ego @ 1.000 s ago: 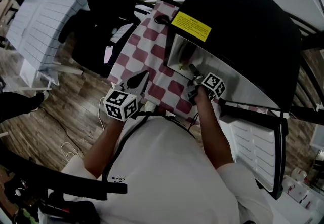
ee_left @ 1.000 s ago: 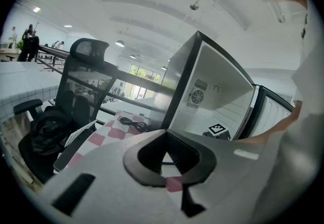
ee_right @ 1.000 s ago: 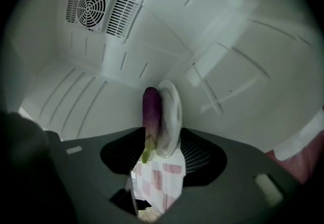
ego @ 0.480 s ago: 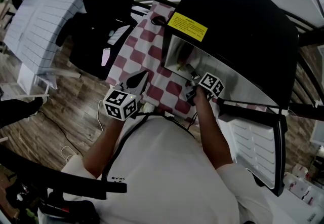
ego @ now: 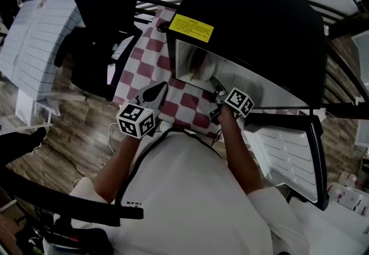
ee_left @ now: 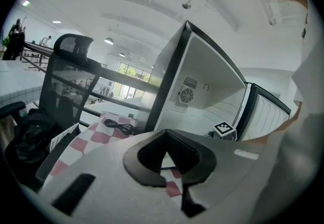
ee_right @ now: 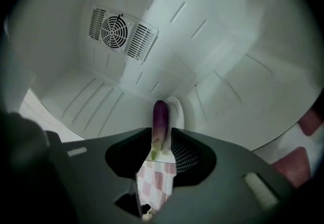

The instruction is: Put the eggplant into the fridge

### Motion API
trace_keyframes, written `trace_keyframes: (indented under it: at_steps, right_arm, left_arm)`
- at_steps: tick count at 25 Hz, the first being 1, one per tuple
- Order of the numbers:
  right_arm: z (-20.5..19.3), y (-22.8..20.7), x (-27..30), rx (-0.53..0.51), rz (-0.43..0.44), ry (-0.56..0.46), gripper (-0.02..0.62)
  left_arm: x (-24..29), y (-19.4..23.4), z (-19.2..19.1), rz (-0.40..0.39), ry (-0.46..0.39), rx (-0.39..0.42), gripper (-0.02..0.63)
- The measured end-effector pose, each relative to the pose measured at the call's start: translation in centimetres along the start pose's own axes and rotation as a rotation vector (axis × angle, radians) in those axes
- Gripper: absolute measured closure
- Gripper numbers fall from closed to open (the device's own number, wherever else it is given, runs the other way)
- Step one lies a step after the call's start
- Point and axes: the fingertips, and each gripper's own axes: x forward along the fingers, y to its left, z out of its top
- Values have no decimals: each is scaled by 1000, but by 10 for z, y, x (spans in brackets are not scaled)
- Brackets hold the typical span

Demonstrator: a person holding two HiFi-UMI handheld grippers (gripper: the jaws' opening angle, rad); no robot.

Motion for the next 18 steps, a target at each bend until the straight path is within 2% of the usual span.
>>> trace_keyframes:
  at_steps: [3,6,18]
  right_arm:
    - [2,4,-17,-13,34,-23,498]
    - [-1,12,-34,-72,62,-28,588]
    - [-8,67,-97,-163,204,-105,589]
  left_arm:
    - [11,-10,1,-39,8,16,604]
    - [18,-19,3,-71,14,28,604]
    - [31,-44,11,-139,15,57,604]
